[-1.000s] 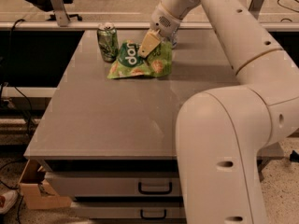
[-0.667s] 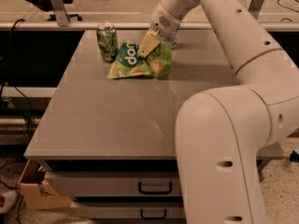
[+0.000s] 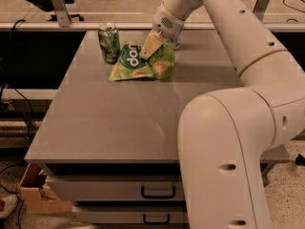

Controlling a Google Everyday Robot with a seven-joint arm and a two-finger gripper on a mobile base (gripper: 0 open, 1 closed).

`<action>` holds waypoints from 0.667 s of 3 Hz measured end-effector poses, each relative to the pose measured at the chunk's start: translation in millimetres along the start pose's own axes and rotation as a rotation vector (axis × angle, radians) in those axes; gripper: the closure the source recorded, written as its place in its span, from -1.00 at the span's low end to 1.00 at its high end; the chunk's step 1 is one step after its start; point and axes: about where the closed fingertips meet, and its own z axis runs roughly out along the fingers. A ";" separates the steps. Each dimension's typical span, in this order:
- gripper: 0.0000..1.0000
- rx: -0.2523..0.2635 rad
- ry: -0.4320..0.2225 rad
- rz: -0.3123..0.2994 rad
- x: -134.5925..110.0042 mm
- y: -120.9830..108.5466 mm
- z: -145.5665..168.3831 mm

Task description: Move green rice chip bag near green can

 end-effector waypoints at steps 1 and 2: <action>-0.74 0.003 -0.006 0.000 -2.2 -2.4 4.4; -1.00 0.005 -0.010 0.000 -4.0 -4.3 8.5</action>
Offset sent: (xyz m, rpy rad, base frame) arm 0.0028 0.0030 -0.0022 0.0041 -0.0036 -0.0019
